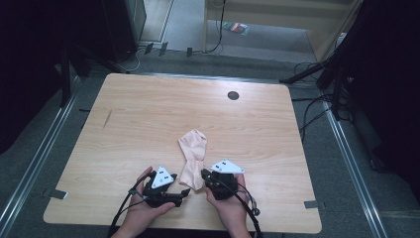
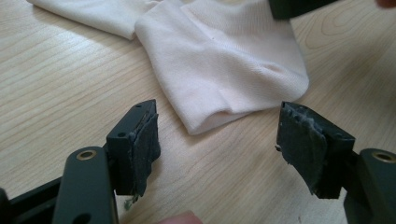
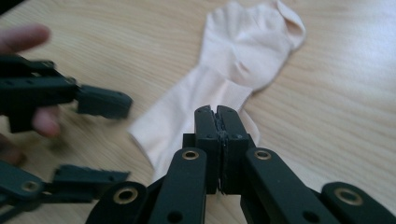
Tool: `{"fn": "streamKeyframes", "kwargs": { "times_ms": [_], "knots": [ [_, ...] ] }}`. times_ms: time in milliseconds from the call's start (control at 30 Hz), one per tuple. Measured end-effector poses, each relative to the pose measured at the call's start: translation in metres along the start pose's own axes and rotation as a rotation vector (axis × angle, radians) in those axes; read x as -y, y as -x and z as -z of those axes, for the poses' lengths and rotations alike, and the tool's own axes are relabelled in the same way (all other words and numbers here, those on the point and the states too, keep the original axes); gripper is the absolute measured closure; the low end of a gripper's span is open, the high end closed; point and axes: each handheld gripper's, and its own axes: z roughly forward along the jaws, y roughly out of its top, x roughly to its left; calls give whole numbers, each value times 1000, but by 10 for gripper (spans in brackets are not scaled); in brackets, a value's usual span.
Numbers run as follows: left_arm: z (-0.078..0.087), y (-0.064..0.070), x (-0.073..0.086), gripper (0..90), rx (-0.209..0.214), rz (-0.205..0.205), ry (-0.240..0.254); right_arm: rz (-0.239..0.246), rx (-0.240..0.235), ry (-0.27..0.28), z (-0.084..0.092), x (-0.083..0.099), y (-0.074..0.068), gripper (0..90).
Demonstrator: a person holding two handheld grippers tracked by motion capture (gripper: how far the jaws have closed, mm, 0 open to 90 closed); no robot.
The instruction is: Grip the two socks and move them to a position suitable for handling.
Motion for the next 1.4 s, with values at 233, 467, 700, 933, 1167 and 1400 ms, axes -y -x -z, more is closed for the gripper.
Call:
{"fn": "streamKeyframes", "kwargs": {
  "times_ms": [233, 467, 700, 933, 1167, 1400],
  "knots": [
    [-2, 1, -1, 225, -25, -11, -15, 14, -95, 85, 14, -27, -13, 900],
    [-5, 2, -3, 182, -46, -13, -25, 62, -154, 126, 24, -41, -29, 900],
    [-4, 1, -8, 563, -52, -17, 55, 98, -279, 209, 41, -51, -43, 900],
    [35, -5, -5, 886, -289, -153, 126, 85, -246, 221, 46, -49, -31, 900],
    [26, 4, 2, 832, -311, -265, -32, 16, -159, 55, 12, -14, 3, 900],
    [18, 5, 4, 530, -170, -284, -87, 14, -82, -71, 5, 3, 33, 900]
  ]
}}
